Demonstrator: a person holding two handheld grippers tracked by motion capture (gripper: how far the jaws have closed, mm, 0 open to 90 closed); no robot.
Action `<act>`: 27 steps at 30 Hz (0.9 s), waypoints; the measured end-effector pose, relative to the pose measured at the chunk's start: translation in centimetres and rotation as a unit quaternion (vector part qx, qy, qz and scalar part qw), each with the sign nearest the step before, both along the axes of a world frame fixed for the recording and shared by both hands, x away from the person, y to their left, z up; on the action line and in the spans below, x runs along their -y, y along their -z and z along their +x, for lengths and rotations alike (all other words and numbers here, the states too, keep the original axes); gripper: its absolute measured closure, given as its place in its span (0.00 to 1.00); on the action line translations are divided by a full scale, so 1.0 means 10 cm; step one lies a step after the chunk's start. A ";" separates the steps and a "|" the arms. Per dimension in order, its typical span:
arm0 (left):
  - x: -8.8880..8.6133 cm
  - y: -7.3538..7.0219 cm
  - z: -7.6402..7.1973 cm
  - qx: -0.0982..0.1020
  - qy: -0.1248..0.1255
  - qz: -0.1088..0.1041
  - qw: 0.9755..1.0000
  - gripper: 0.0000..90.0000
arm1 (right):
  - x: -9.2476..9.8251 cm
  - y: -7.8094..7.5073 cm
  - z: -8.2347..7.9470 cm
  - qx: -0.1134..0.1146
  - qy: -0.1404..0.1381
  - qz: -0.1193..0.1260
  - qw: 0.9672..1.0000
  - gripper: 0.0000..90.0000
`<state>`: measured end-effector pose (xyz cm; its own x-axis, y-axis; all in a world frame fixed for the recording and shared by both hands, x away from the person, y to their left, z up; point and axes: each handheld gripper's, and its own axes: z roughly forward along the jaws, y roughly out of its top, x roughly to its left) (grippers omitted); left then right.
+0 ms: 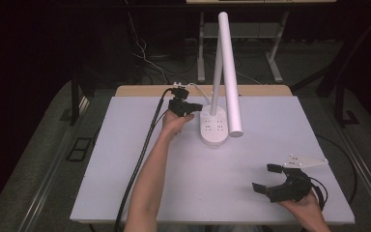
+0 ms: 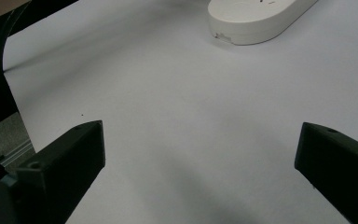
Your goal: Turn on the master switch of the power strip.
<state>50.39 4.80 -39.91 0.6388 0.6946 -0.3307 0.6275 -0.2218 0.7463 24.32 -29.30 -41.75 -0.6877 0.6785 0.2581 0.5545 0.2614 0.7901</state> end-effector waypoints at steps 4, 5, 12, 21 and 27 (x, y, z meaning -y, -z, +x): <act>-0.07 -0.09 -0.06 0.004 -0.002 -0.007 1.000 0.84 | 0.00 0.00 0.00 -0.003 0.002 0.002 1.000 0.01; -0.09 -0.11 -0.08 0.006 -0.003 -0.009 1.000 0.82 | 0.00 0.00 0.00 -0.003 0.002 0.002 1.000 0.01; -0.31 -0.26 -0.25 0.026 0.026 -0.031 0.999 0.60 | 0.00 -0.01 0.00 0.001 0.002 0.002 1.000 0.01; -0.52 -0.37 -0.46 0.029 0.052 -0.032 0.998 0.11 | 0.01 -0.01 0.00 0.000 0.005 0.003 1.000 0.01; -0.61 -0.40 -0.66 0.023 0.054 -0.020 0.998 0.00 | 0.01 -0.01 -0.01 0.002 0.005 0.004 1.000 0.01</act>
